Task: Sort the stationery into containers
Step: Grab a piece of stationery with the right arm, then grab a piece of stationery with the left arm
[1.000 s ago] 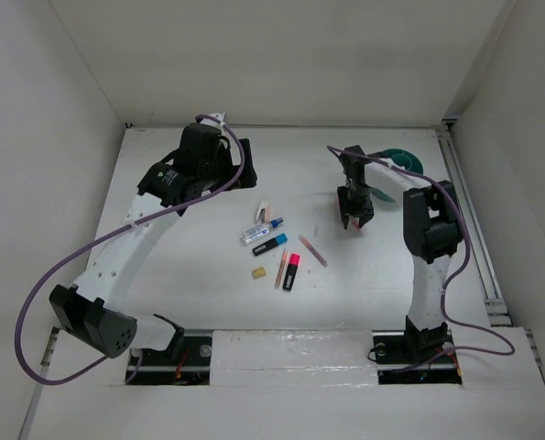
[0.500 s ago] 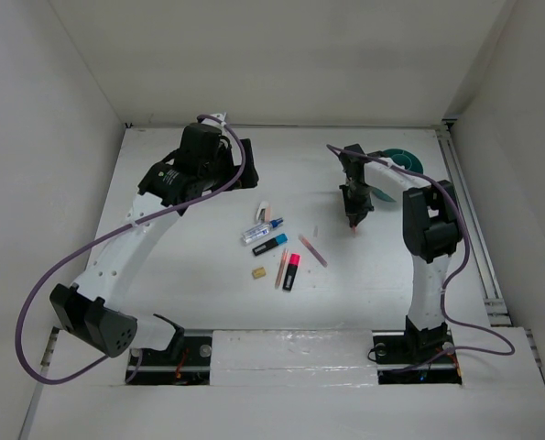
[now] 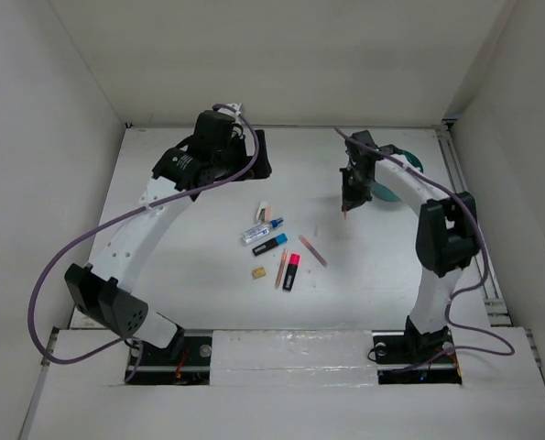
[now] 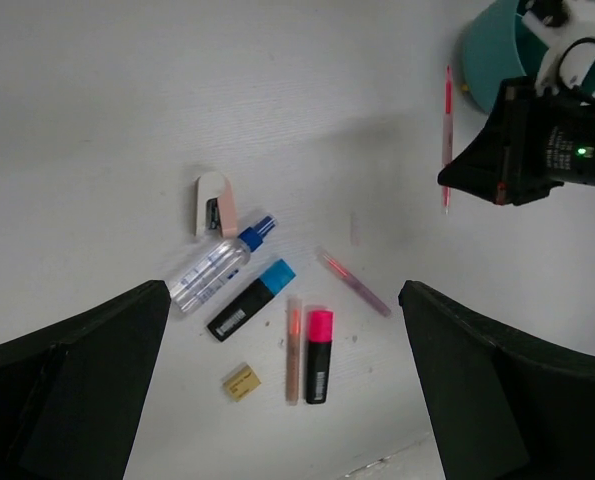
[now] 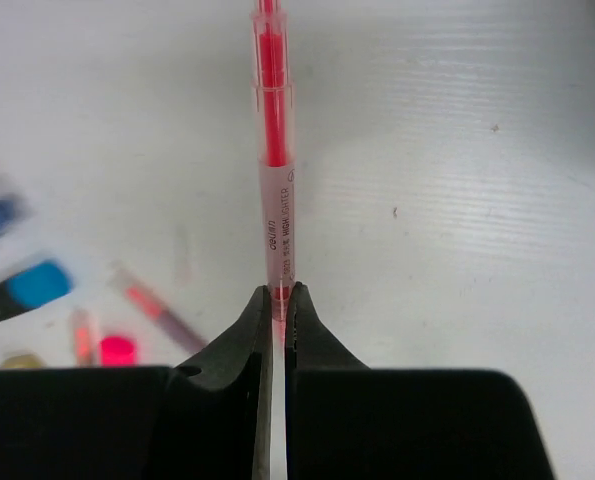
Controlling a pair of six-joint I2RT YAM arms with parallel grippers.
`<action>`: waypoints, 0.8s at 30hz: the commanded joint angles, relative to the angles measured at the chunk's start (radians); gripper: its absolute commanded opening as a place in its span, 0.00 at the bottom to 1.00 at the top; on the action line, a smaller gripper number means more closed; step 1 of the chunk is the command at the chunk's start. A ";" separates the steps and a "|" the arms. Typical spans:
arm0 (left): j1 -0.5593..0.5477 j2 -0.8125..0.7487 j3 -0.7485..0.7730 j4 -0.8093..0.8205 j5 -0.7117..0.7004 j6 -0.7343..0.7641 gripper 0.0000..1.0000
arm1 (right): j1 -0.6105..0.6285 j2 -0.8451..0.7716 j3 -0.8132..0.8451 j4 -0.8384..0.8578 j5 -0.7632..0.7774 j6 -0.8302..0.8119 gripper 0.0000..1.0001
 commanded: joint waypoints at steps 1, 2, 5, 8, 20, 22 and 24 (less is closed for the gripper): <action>-0.054 0.061 0.090 0.006 0.052 0.013 1.00 | 0.019 -0.211 0.021 0.034 -0.060 0.068 0.00; -0.055 0.077 0.101 0.006 0.053 0.013 1.00 | 0.032 -0.243 0.012 0.021 -0.033 0.080 0.00; -0.064 0.137 0.112 0.006 0.115 0.003 1.00 | 0.032 -0.380 0.002 -0.034 0.021 0.132 0.00; -0.106 0.215 0.148 0.006 0.157 0.003 1.00 | 0.032 -0.504 0.023 -0.107 0.020 0.142 0.00; -0.268 0.477 0.273 0.002 0.074 -0.054 1.00 | 0.012 -0.756 0.055 -0.422 -0.039 0.211 0.00; -0.277 0.494 0.273 0.002 0.074 -0.054 1.00 | 0.012 -0.799 0.034 -0.439 -0.039 0.220 0.00; -0.277 0.508 0.262 0.018 0.062 -0.054 1.00 | 0.001 -0.831 0.005 -0.453 -0.022 0.220 0.00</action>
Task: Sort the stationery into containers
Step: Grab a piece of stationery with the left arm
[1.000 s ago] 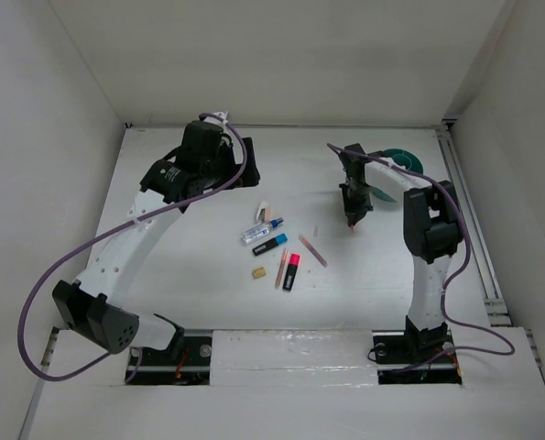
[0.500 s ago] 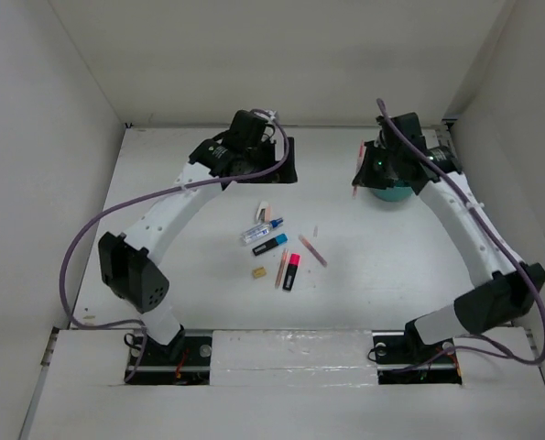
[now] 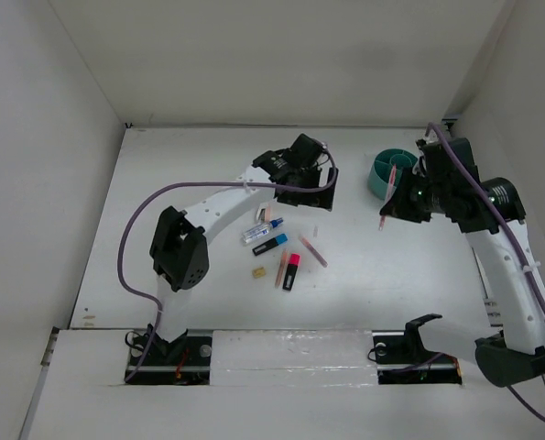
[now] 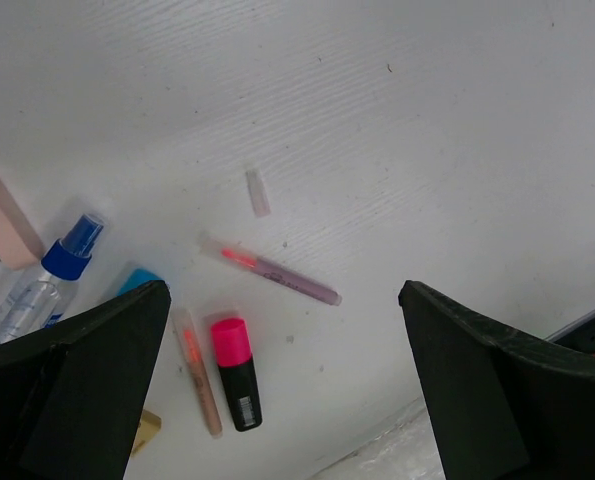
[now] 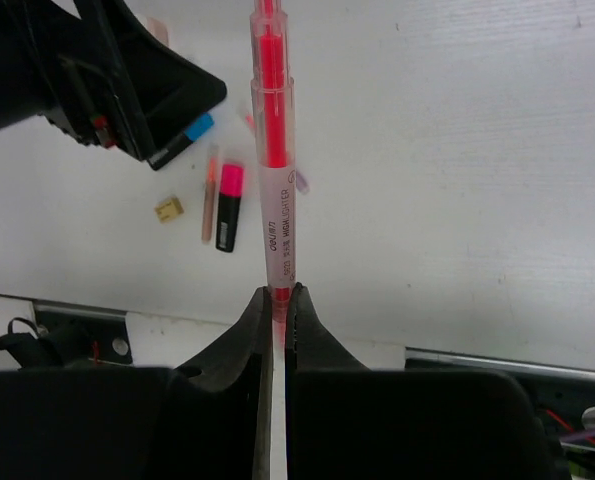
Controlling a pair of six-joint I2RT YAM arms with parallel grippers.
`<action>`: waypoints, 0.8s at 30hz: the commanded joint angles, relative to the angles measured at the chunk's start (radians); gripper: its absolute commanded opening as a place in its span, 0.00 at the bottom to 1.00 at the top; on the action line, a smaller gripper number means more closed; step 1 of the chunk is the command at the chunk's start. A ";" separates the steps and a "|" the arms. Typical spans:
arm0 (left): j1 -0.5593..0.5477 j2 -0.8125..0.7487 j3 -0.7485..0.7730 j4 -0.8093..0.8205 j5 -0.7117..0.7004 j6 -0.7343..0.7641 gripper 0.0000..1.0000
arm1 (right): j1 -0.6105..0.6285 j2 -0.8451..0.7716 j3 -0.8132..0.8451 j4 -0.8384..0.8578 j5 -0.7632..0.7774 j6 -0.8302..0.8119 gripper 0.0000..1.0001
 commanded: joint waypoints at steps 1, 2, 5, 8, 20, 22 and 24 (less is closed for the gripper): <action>0.003 0.003 -0.006 0.036 -0.006 -0.012 1.00 | -0.023 -0.043 -0.027 -0.064 0.010 0.028 0.00; 0.003 0.012 -0.017 0.046 -0.006 -0.012 1.00 | -0.023 -0.056 -0.041 -0.064 0.010 0.028 0.00; -0.008 0.037 -0.038 0.077 -0.015 -0.012 0.95 | -0.033 -0.066 -0.085 -0.032 -0.024 0.019 0.00; -0.017 0.077 -0.048 0.102 -0.035 0.011 0.88 | -0.033 -0.099 -0.165 0.023 -0.050 0.019 0.00; -0.046 0.230 0.029 0.048 -0.134 -0.027 0.72 | -0.011 -0.083 -0.253 0.068 -0.094 0.019 0.00; -0.046 0.240 0.029 0.048 -0.143 -0.039 0.69 | -0.002 -0.072 -0.243 0.068 -0.094 0.009 0.00; -0.046 0.249 0.029 0.048 -0.152 -0.050 0.67 | 0.009 -0.056 -0.234 0.077 -0.094 -0.001 0.00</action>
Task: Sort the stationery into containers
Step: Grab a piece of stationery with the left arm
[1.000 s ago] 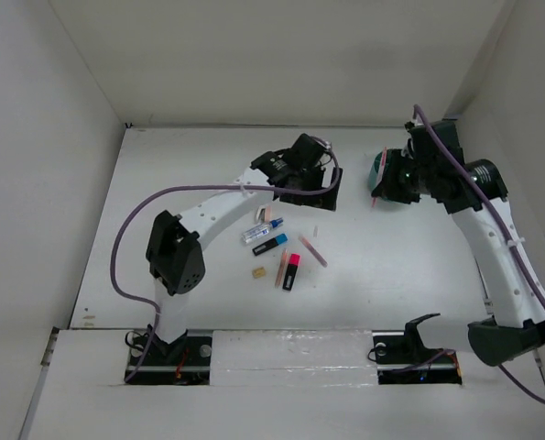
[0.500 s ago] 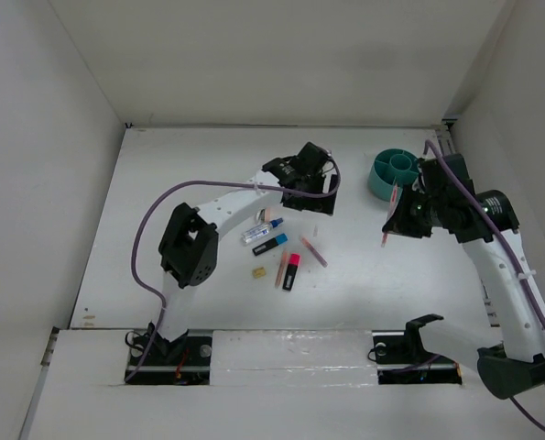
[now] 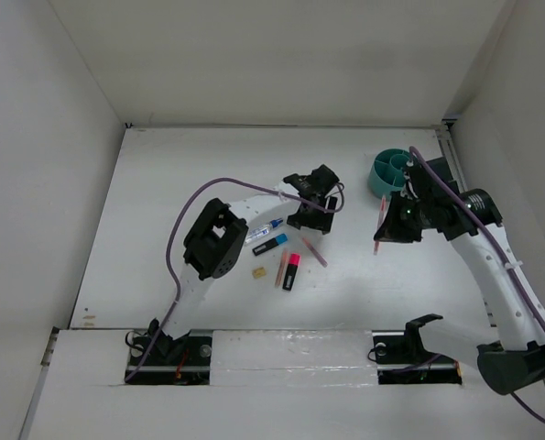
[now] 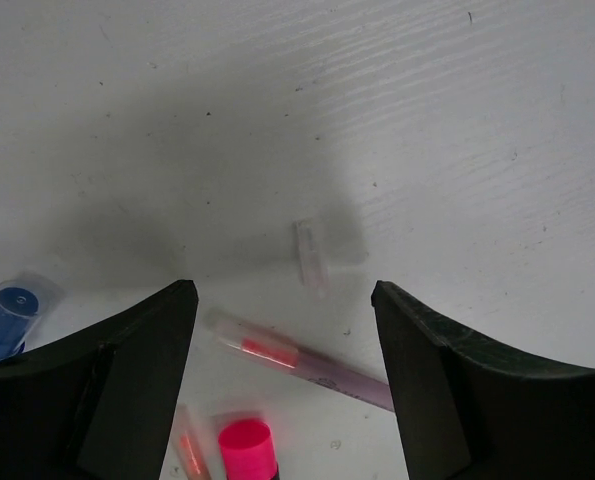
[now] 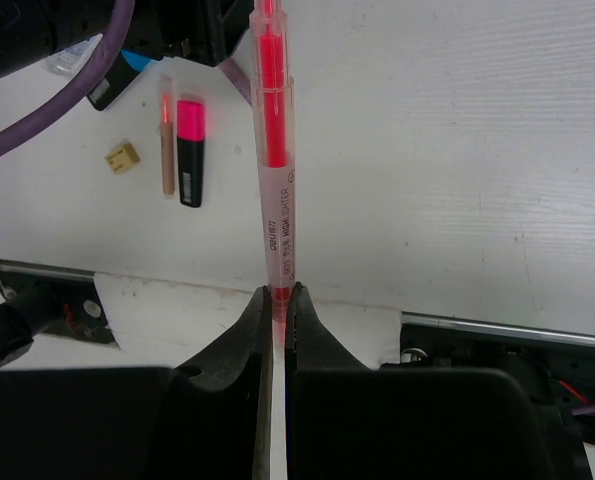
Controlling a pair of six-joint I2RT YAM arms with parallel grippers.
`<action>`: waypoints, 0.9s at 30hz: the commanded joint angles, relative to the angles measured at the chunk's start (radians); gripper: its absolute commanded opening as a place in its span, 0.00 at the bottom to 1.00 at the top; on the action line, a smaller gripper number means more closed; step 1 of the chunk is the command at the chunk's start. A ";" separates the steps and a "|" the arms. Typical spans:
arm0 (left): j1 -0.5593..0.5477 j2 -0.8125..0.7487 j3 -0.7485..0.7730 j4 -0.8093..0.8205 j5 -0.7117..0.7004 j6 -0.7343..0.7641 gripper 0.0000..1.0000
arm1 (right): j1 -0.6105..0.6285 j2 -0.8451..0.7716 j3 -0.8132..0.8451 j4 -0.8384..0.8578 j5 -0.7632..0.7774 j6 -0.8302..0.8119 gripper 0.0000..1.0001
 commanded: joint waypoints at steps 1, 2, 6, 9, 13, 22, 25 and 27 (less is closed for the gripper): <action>-0.005 -0.014 0.047 -0.016 -0.037 -0.030 0.67 | 0.018 0.023 0.026 0.060 -0.010 -0.010 0.00; -0.005 -0.002 0.057 -0.016 -0.047 -0.030 0.64 | 0.027 0.035 0.026 0.060 -0.010 -0.010 0.00; -0.005 0.041 0.097 -0.041 -0.071 -0.049 0.57 | 0.037 0.054 0.036 0.069 -0.010 -0.019 0.00; -0.005 0.063 0.120 -0.070 -0.093 -0.059 0.55 | 0.037 0.065 0.045 0.069 -0.010 -0.029 0.00; -0.005 0.072 0.120 -0.090 -0.114 -0.069 0.54 | 0.037 0.086 0.054 0.078 -0.010 -0.038 0.00; -0.016 0.103 0.160 -0.148 -0.159 -0.087 0.49 | 0.037 0.106 0.054 0.097 -0.021 -0.047 0.00; -0.016 0.103 0.149 -0.158 -0.159 -0.096 0.47 | 0.046 0.106 0.054 0.106 -0.021 -0.047 0.00; -0.016 0.103 0.130 -0.158 -0.159 -0.096 0.47 | 0.046 0.106 0.043 0.117 -0.030 -0.047 0.00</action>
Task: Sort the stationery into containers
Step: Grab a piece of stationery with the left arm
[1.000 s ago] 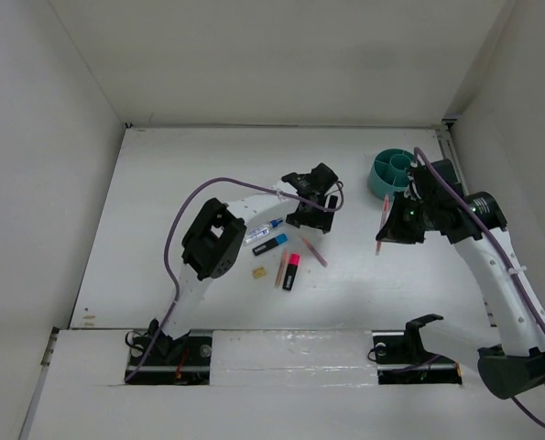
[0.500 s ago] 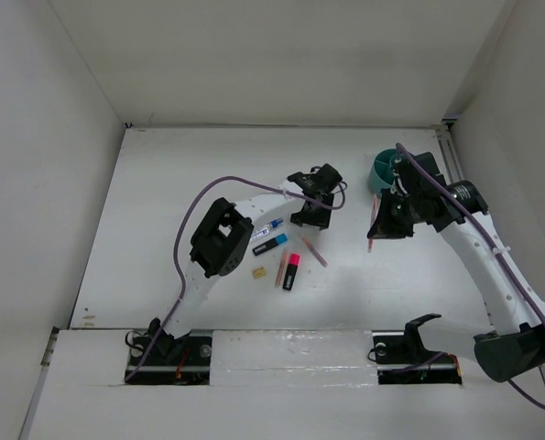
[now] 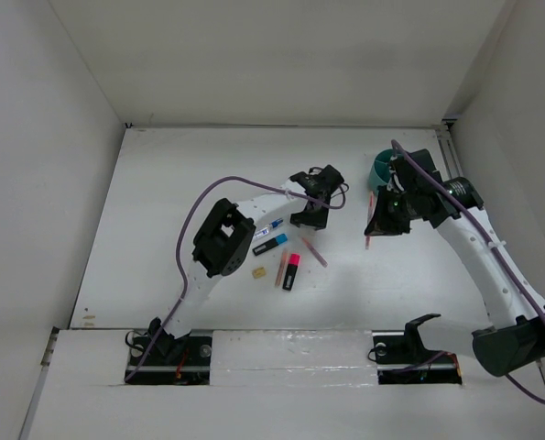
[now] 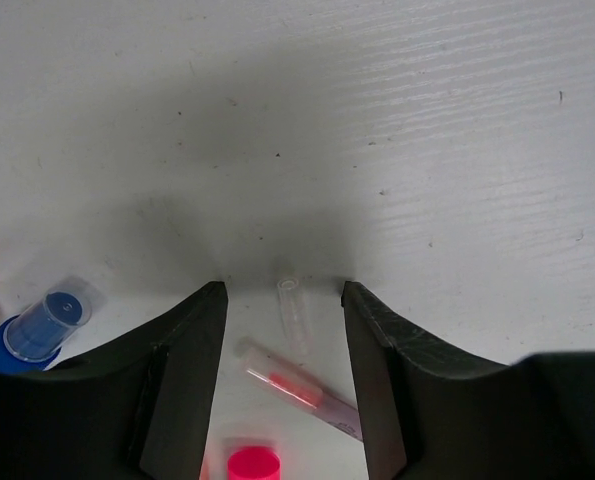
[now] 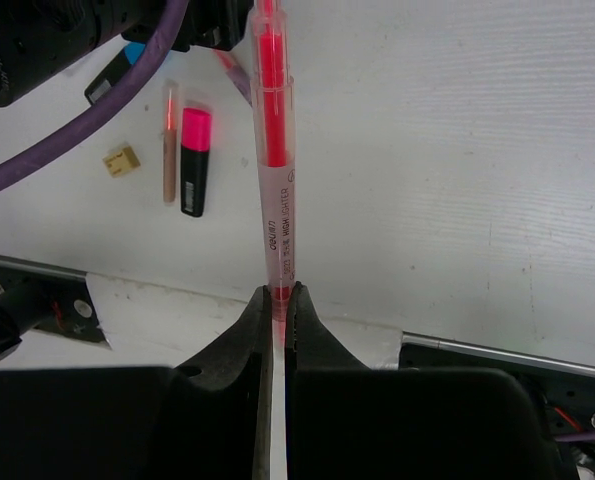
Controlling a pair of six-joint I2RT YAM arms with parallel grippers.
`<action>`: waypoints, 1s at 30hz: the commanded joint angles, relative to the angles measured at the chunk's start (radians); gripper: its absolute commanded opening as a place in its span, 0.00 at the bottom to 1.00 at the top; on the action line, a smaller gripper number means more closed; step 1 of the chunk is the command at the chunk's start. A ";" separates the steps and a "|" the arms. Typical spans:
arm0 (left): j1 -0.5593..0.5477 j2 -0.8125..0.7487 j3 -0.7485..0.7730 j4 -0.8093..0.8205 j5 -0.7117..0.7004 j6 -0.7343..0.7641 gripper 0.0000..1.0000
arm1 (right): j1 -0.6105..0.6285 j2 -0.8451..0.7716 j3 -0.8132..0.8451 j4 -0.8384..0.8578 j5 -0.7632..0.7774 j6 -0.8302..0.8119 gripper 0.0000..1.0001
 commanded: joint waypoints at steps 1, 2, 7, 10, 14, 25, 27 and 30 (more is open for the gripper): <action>-0.005 0.008 -0.001 -0.050 -0.016 -0.019 0.46 | 0.014 -0.006 0.029 0.058 -0.018 -0.013 0.00; -0.005 0.008 -0.001 -0.050 -0.016 -0.019 0.46 | 0.014 -0.006 0.020 0.058 -0.018 -0.013 0.00; -0.005 0.019 -0.015 -0.070 0.004 -0.051 0.42 | 0.023 -0.006 0.020 0.058 -0.018 -0.013 0.00; -0.005 0.008 -0.044 -0.070 0.004 -0.062 0.35 | 0.023 -0.006 0.020 0.068 -0.018 -0.013 0.00; -0.005 0.009 -0.070 -0.070 0.013 -0.062 0.25 | 0.023 -0.006 0.020 0.068 -0.018 -0.003 0.00; -0.005 0.054 -0.059 -0.081 0.024 -0.071 0.00 | 0.023 -0.015 0.001 0.077 -0.018 0.006 0.00; -0.005 0.054 -0.049 -0.081 0.035 -0.071 0.00 | 0.023 -0.024 0.001 0.086 -0.018 0.015 0.00; -0.005 0.039 -0.038 -0.068 0.045 -0.062 0.00 | 0.023 -0.024 0.001 0.095 -0.018 0.026 0.00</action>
